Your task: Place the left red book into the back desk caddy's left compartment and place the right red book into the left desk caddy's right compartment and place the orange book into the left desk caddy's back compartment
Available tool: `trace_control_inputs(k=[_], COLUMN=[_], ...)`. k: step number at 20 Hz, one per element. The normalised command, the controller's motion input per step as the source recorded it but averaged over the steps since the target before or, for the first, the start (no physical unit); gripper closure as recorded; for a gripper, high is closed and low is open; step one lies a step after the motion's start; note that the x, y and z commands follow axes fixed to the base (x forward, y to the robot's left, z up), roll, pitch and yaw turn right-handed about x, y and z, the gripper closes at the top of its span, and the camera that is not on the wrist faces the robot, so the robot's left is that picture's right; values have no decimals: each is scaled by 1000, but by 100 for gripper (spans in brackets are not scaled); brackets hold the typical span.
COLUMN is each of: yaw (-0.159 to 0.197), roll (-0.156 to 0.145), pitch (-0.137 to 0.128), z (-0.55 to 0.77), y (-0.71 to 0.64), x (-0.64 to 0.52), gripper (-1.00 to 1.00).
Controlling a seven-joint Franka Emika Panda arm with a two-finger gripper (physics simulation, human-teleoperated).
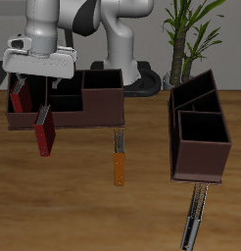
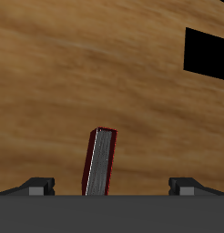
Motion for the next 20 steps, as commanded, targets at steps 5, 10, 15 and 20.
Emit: trace_control_inputs(k=[5, 10, 15, 20], yaw=[-29, -21, -21, -6], roll=[31, 25, 26, 6], pitch=[-22, 3, 7, 39], z=[-269, -255, -299, -268], y=[75, -79, -16, 81], x=[91, 78, 9, 37], gripper=[-100, -100, -100, -100])
